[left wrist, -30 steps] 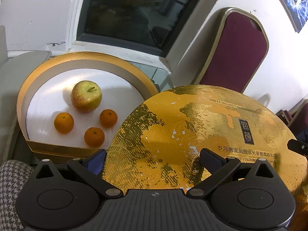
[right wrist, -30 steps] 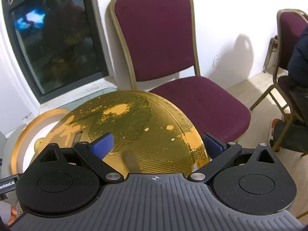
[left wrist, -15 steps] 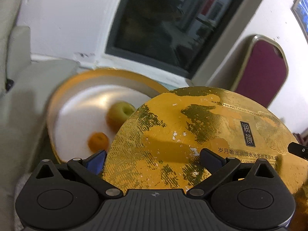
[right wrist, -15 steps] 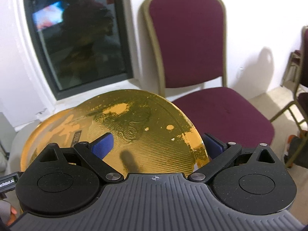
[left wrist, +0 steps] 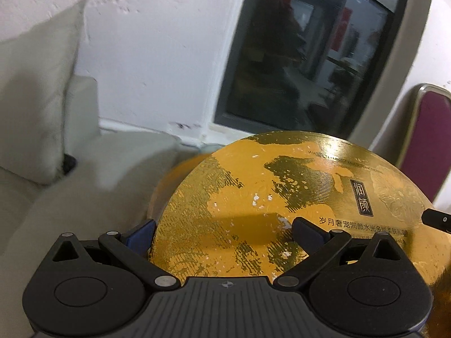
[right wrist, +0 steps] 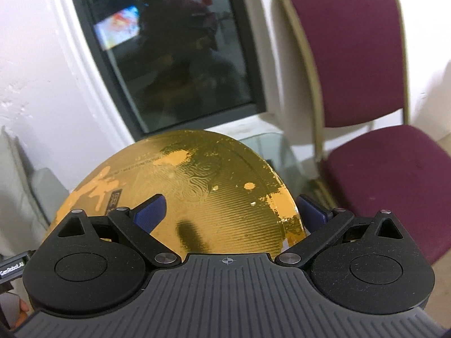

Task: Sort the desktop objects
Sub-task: 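Carry the gold lid with both grippers over the open box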

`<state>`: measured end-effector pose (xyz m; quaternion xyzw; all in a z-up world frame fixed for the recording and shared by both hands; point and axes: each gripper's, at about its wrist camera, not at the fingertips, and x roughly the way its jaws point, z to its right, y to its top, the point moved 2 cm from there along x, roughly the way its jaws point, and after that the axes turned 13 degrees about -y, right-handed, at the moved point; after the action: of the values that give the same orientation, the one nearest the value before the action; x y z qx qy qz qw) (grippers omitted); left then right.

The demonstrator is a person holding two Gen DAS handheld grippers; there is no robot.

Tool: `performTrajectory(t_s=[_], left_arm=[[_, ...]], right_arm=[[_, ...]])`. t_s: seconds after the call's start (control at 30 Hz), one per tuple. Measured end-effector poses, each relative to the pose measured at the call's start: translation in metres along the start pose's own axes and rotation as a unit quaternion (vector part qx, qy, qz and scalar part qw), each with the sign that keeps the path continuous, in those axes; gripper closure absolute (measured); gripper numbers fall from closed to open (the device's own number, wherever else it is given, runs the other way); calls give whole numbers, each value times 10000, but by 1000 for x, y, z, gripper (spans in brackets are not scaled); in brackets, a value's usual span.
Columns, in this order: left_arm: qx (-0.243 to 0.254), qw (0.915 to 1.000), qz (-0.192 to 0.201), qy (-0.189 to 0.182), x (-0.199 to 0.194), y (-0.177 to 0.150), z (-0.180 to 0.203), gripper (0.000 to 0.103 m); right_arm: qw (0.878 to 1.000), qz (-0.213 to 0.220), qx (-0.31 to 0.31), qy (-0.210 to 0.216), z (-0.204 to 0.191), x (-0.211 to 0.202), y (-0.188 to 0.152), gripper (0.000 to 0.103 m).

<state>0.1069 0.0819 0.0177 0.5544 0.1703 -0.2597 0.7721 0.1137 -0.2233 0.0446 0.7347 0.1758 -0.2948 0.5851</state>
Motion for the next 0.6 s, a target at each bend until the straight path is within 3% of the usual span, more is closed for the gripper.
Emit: performTrajectory(t_s=[0.17, 0.37, 0.6], left_arm=[[142, 9994, 165, 277, 5, 5, -8, 3], [284, 9987, 226, 363, 23, 18, -12, 3], [239, 9987, 245, 389, 38, 22, -15, 3]], right_arm=[[9994, 123, -21, 335, -21, 34, -4, 3], [9970, 7, 339, 700, -30, 71, -2, 3], [9969, 44, 346, 705, -41, 91, 6, 3]])
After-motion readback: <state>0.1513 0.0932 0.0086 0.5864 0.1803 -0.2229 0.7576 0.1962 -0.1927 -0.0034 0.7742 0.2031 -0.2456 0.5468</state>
